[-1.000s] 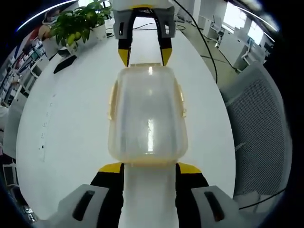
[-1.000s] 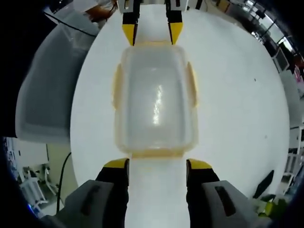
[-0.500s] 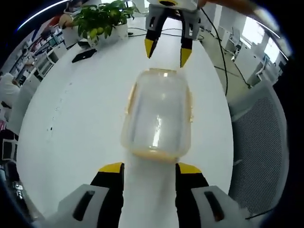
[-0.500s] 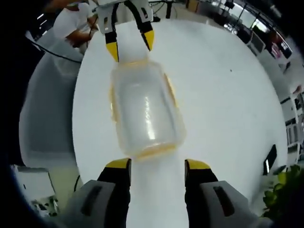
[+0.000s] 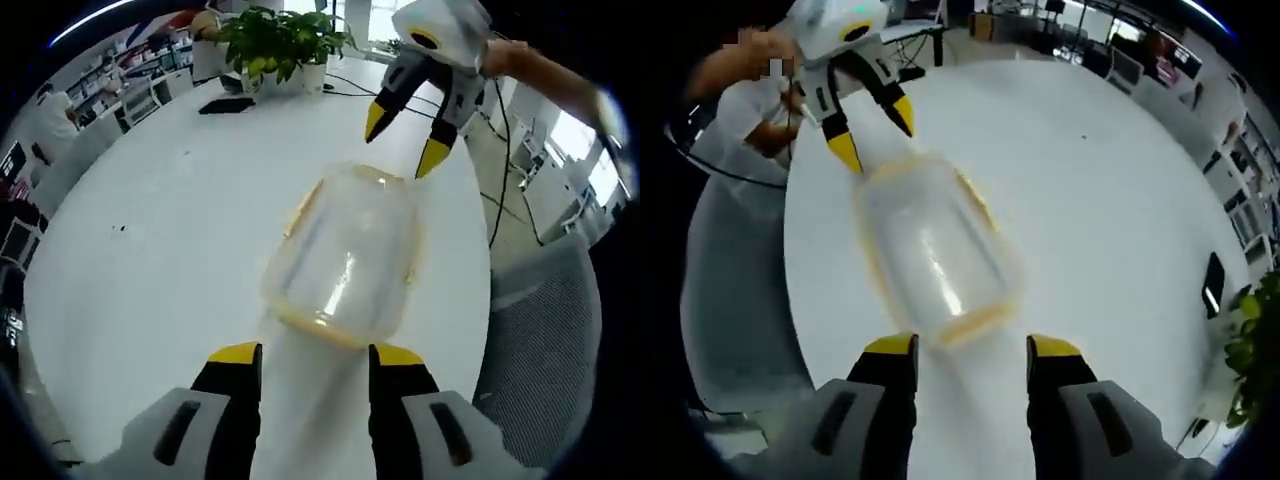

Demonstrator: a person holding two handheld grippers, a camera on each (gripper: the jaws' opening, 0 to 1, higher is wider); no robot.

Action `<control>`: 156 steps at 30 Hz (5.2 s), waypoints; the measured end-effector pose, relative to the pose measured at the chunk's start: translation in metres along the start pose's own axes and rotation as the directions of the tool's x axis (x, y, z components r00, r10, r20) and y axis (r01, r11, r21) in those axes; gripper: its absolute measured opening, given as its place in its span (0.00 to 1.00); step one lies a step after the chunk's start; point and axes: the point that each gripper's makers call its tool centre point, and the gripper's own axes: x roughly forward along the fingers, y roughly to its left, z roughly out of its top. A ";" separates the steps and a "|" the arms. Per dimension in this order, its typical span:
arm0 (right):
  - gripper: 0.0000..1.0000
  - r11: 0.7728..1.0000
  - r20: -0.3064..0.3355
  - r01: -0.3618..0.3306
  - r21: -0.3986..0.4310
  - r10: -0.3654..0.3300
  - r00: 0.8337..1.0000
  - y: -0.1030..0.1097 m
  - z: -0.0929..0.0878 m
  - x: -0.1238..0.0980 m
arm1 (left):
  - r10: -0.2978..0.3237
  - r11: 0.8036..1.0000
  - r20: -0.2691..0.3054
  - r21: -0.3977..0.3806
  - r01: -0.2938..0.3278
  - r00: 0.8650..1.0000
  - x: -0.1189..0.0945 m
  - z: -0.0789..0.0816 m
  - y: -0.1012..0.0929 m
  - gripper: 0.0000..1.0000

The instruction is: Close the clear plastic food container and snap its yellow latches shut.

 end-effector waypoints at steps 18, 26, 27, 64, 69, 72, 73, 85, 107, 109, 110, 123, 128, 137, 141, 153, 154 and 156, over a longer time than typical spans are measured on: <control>0.37 0.949 0.157 -0.006 0.316 -0.046 0.987 0.006 0.005 0.014 | 0.043 0.960 0.087 -0.278 -0.017 0.995 0.009 0.006 -0.013 0.35; 0.38 0.929 0.167 -0.036 0.369 -0.028 0.986 0.010 0.005 0.024 | 0.020 0.942 0.099 -0.336 0.014 0.995 0.017 0.004 -0.017 0.35; 0.38 0.926 0.167 -0.038 0.376 -0.027 0.986 0.011 0.004 0.025 | 0.016 0.938 0.107 -0.345 0.022 0.994 0.018 0.006 -0.018 0.35; 0.36 0.873 0.138 -0.053 0.486 -0.016 0.990 0.014 0.010 0.032 | -0.008 0.877 0.100 -0.477 0.056 0.995 0.029 0.013 -0.032 0.40; 0.37 0.865 0.139 -0.046 0.499 -0.028 0.990 0.014 0.010 0.032 | -0.006 0.876 0.109 -0.478 0.058 0.994 0.031 0.013 -0.033 0.41; 0.37 0.863 0.137 -0.045 0.503 -0.028 0.990 0.015 0.010 0.032 | -0.009 0.877 0.110 -0.476 0.061 0.994 0.030 0.012 -0.033 0.41; 0.37 0.863 0.137 -0.045 0.503 -0.028 0.990 0.016 0.011 0.032 | -0.010 0.877 0.110 -0.476 0.062 0.994 0.030 0.012 -0.032 0.41; 0.37 0.856 0.132 -0.039 0.516 -0.034 0.991 0.030 0.018 0.037 | -0.021 0.876 0.096 -0.479 0.065 0.995 0.023 -0.002 -0.031 0.41; 0.37 0.851 0.144 -0.032 0.525 -0.052 0.988 0.063 0.036 0.048 | -0.035 0.871 0.073 -0.487 0.066 0.997 0.005 -0.035 -0.027 0.41; 0.37 0.851 0.146 -0.032 0.525 -0.053 0.988 0.066 0.038 0.049 | -0.037 0.871 0.071 -0.487 0.067 0.997 0.002 -0.039 -0.027 0.41; 0.37 0.850 0.146 -0.032 0.526 -0.053 0.988 0.067 0.039 0.050 | -0.037 0.871 0.070 -0.487 0.067 0.997 0.001 -0.041 -0.027 0.41; 0.37 0.853 0.149 -0.034 0.521 -0.052 0.987 0.092 0.055 0.058 | -0.046 0.868 0.059 -0.491 0.069 0.997 -0.015 -0.067 -0.025 0.41; 0.37 0.855 0.151 -0.036 0.518 -0.050 0.987 0.099 0.060 0.061 | -0.046 0.866 0.055 -0.496 0.067 0.997 -0.022 -0.076 -0.024 0.41; 0.38 0.851 0.154 -0.037 0.523 -0.051 0.987 0.113 0.068 0.065 | -0.047 0.864 0.047 -0.499 0.064 0.998 -0.030 -0.091 -0.024 0.41; 0.38 0.850 0.150 -0.035 0.525 -0.051 0.987 0.117 0.071 0.066 | -0.050 0.866 0.043 -0.497 0.065 0.998 -0.032 -0.093 -0.022 0.41; 0.39 0.847 0.193 -0.075 0.526 -0.033 0.981 0.120 0.069 0.067 | -0.046 0.866 0.051 -0.496 0.066 0.998 -0.035 -0.098 -0.022 0.42; 0.39 0.848 0.196 -0.076 0.525 -0.033 0.980 0.120 0.070 0.067 | -0.044 0.865 0.054 -0.497 0.065 0.998 -0.035 -0.098 -0.022 0.42; 0.40 0.855 0.200 -0.080 0.513 -0.028 0.979 0.121 0.070 0.067 | -0.042 0.864 0.057 -0.499 0.065 0.997 -0.035 -0.098 -0.022 0.42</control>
